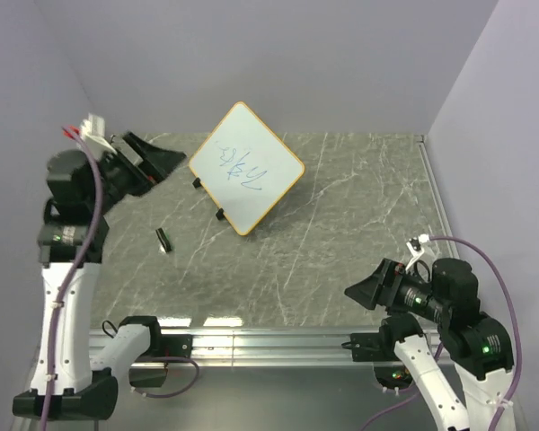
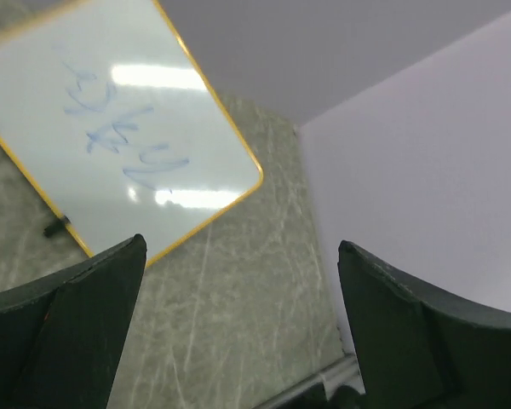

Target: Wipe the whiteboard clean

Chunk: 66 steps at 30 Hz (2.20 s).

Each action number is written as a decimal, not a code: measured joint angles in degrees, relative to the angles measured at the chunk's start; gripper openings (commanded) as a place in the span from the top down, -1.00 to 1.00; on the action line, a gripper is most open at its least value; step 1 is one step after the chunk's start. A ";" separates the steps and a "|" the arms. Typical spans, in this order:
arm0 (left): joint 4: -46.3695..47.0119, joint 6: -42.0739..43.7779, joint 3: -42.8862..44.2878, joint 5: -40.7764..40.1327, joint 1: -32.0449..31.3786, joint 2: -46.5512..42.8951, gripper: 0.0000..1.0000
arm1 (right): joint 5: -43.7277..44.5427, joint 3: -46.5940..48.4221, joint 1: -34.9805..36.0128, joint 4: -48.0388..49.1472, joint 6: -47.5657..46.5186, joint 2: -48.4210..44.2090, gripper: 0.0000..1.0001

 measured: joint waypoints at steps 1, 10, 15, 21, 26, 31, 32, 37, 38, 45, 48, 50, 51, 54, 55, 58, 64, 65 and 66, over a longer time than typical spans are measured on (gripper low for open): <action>-5.49 1.33 4.96 -2.19 -0.04 1.57 -0.99 | 0.35 0.04 0.02 0.02 0.00 0.68 -0.79; -0.68 2.40 -3.50 -13.53 2.86 -2.69 -0.85 | 4.44 0.26 0.13 5.97 1.18 11.72 -0.74; -5.44 0.44 -11.56 -23.06 -2.82 16.46 -0.92 | 7.32 1.09 0.13 9.94 1.95 16.55 -0.74; -13.18 3.98 -12.61 -33.86 -5.11 19.30 -0.86 | 8.96 -0.48 0.13 13.92 3.87 16.83 -0.71; -10.86 6.67 -18.21 -34.07 -5.42 25.09 -0.84 | 9.57 -1.84 0.13 16.17 4.31 18.27 -0.69; -11.23 7.98 -18.99 -33.83 -5.57 30.34 -0.80 | 9.60 -1.86 0.13 18.10 4.07 21.22 -0.68; -11.08 8.20 -18.58 -33.75 -5.57 30.95 -0.80 | 9.57 -1.88 0.13 18.38 4.07 21.46 -0.68; -9.31 8.98 -15.56 -32.24 -5.57 33.31 -0.78 | 9.55 -2.95 0.13 19.39 3.80 21.55 -0.68; -9.18 8.98 -14.75 -31.85 -5.57 33.64 -0.78 | 9.55 -3.26 0.13 19.43 3.61 21.38 -0.68; -8.24 8.76 -12.17 -30.69 -5.68 34.34 -0.75 | 10.01 -3.85 0.13 18.29 1.16 20.68 -0.68; -8.28 8.20 -11.34 -30.14 -5.75 34.84 -0.76 | 10.08 -3.85 0.13 17.97 0.35 20.70 -0.68; -8.35 7.80 -10.78 -30.08 -6.01 34.84 -0.77 | 10.12 -3.85 0.17 17.92 -0.22 20.70 -0.68; -8.26 7.65 -10.45 -30.10 -6.12 34.84 -0.76 | 10.14 -3.85 0.22 17.90 -0.42 20.70 -0.68; -8.20 6.97 -9.64 -30.40 -6.29 35.30 -0.75 | 10.25 -3.85 0.57 17.92 -0.68 20.81 -0.68; -8.11 6.75 -9.38 -30.58 -6.32 35.89 -0.75 | 10.25 -3.85 0.68 17.92 -0.79 20.85 -0.68; -7.45 6.47 -9.14 -31.54 -6.32 39.01 -0.75 | 10.49 -3.85 1.27 17.92 -0.85 21.11 -0.68; -5.16 6.19 -7.08 -32.96 -6.49 45.48 -0.72 | 10.93 -3.80 2.75 17.92 -1.27 22.14 -0.68; -5.18 6.16 -6.97 -33.22 -6.47 45.97 -0.72 | 11.02 -3.72 2.97 17.92 -1.42 22.27 -0.68; -5.40 6.12 -6.97 -33.57 -6.47 46.29 -0.71 | 11.10 -3.61 3.15 17.92 -1.49 22.38 -0.68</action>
